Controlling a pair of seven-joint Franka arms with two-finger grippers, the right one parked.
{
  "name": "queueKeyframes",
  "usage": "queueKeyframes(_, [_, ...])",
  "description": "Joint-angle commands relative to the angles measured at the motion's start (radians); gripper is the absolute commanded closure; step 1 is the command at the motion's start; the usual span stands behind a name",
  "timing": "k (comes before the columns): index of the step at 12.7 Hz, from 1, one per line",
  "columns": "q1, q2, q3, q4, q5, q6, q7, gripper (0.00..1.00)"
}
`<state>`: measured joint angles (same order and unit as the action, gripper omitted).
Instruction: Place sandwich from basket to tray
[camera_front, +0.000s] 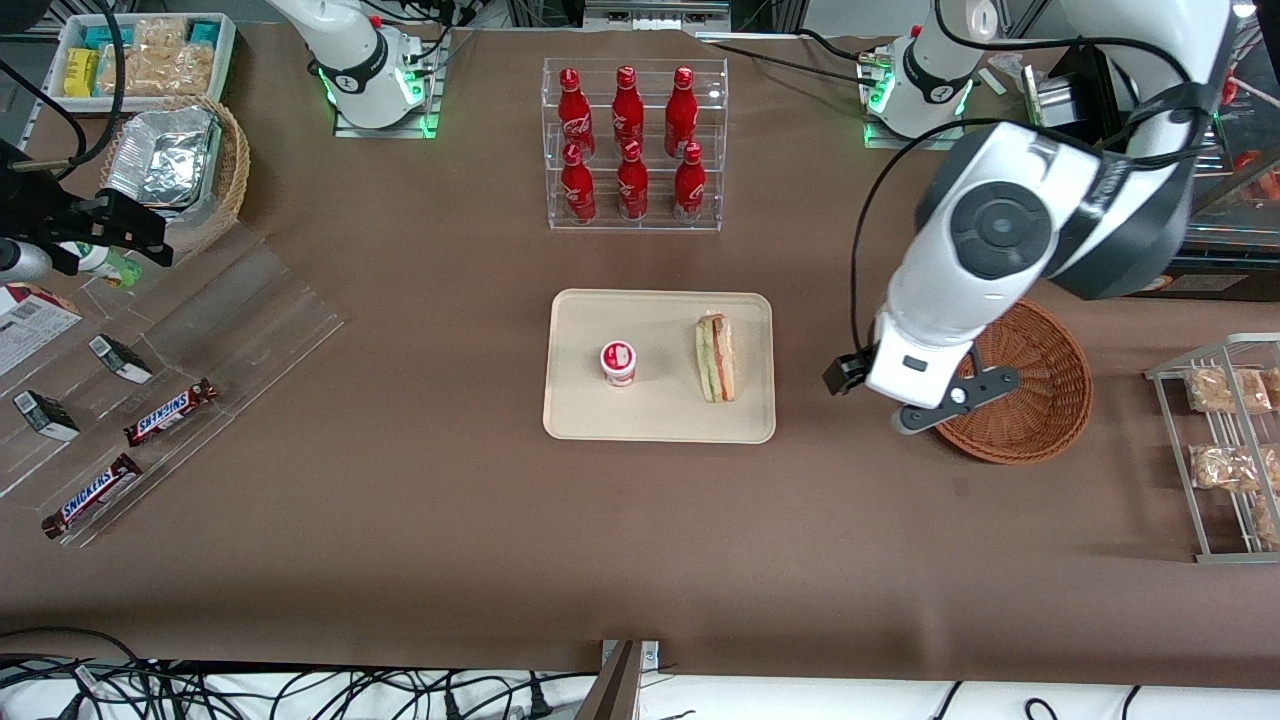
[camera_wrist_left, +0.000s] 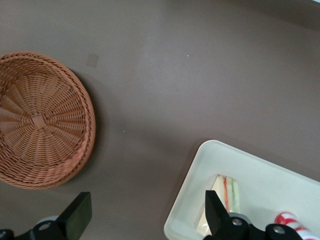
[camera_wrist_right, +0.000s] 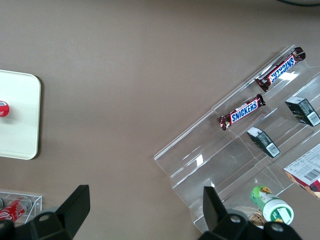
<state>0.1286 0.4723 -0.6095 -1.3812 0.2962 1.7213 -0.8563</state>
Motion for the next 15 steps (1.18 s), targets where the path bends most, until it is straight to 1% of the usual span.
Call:
queueKeyframes(1, [0.002, -0.121, 0.106, -0.025, -0.122, -0.063, 0.181, 0.0])
queueKeyframes(2, [-0.01, -0.156, 0.163, -0.032, -0.179, -0.08, 0.262, 0.0])
queueKeyframes(5, [-0.047, -0.269, 0.321, -0.07, -0.273, -0.155, 0.48, 0.0])
queueKeyframes(6, [-0.072, -0.303, 0.374, -0.085, -0.29, -0.175, 0.555, 0.0])
queueKeyframes(7, [-0.086, -0.326, 0.41, -0.094, -0.29, -0.198, 0.622, 0.0])
queueKeyframes(9, [-0.089, -0.366, 0.454, -0.102, -0.302, -0.235, 0.735, 0.0])
queueKeyframes(10, [-0.089, -0.38, 0.462, -0.105, -0.304, -0.244, 0.765, 0.0])
queueKeyframes(15, [-0.103, -0.394, 0.464, -0.117, -0.302, -0.249, 0.812, 0.0])
